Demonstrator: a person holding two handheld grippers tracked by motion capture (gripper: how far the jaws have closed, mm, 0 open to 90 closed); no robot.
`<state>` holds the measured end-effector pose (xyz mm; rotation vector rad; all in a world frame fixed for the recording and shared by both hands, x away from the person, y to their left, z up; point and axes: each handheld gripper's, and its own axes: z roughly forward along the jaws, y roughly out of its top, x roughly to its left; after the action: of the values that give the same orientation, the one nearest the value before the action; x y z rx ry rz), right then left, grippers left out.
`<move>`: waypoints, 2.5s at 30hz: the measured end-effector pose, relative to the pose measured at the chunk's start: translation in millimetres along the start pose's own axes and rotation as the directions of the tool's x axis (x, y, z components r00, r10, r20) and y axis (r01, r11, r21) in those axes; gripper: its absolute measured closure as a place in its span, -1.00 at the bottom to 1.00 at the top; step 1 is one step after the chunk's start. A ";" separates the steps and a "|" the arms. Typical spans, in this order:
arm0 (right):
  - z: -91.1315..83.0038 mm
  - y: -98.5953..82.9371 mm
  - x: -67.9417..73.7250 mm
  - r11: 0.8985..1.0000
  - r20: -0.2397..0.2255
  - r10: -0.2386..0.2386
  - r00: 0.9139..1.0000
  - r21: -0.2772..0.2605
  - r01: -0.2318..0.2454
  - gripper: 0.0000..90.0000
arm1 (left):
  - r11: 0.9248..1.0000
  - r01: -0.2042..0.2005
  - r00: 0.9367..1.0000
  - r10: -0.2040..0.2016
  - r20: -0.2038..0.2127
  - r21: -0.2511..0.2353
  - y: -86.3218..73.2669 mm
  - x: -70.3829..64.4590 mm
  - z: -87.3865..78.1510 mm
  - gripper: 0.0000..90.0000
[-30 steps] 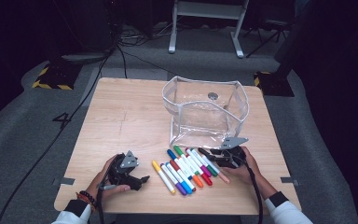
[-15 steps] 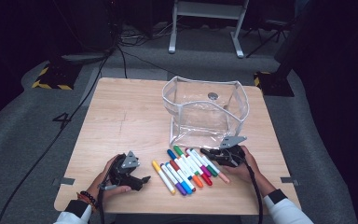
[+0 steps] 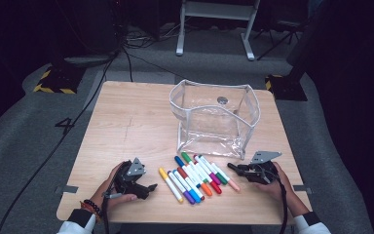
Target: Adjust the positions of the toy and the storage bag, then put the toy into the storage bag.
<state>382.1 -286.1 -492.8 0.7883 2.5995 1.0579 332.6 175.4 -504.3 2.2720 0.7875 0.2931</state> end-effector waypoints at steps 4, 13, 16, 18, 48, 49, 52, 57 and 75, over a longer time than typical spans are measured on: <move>-9.8 -11.6 -1.7 1.000 0.010 0.010 1.000 -0.012 -0.010 0.64 | 1.000 0.000 1.000 0.000 0.000 0.000 0.0 0.0 0.0 -0.69; -13.4 -16.4 -8.9 1.000 0.021 0.021 1.000 -0.013 -0.021 0.31 | 1.000 0.000 1.000 0.000 0.001 0.000 0.0 0.0 0.0 -0.69; -11.6 -17.2 -9.3 0.999 0.015 0.016 1.000 -0.034 -0.015 0.31 | 1.000 -0.001 1.000 0.001 0.002 0.000 0.1 0.3 0.1 -0.69; -10.5 -16.0 -8.9 0.999 0.014 0.012 1.000 -0.032 -0.011 0.31 | 1.000 -0.003 1.000 0.003 0.004 0.001 0.2 0.5 0.1 -0.70; -19.2 -19.0 -19.4 0.995 0.017 0.063 0.998 -0.081 -0.062 0.66 | 1.000 -0.031 0.999 0.031 0.031 0.001 0.5 4.9 0.5 -0.71; -20.6 -19.0 -20.1 0.994 0.021 0.066 0.998 -0.088 -0.064 0.66 | 0.999 -0.032 0.999 0.032 0.031 -0.001 0.6 5.0 0.6 -0.71; -31.8 -16.9 -24.6 0.989 0.044 0.077 0.996 -0.128 -0.070 0.66 | 0.999 -0.034 0.999 0.034 0.033 0.000 0.5 5.2 0.5 -0.71; -42.1 -16.0 -28.5 0.985 0.070 0.083 0.994 -0.160 -0.071 0.66 | 0.999 -0.034 0.999 0.034 0.034 0.000 0.5 5.2 0.5 -0.71; -106.6 25.7 -40.3 0.945 0.176 0.050 0.983 -0.328 0.010 0.66 | 1.000 -0.029 0.999 0.029 0.028 0.000 -0.1 4.9 0.0 -0.71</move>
<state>383.6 -355.0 -398.4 0.7884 2.1894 1.3120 336.5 178.5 -504.5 2.2844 0.7406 0.2747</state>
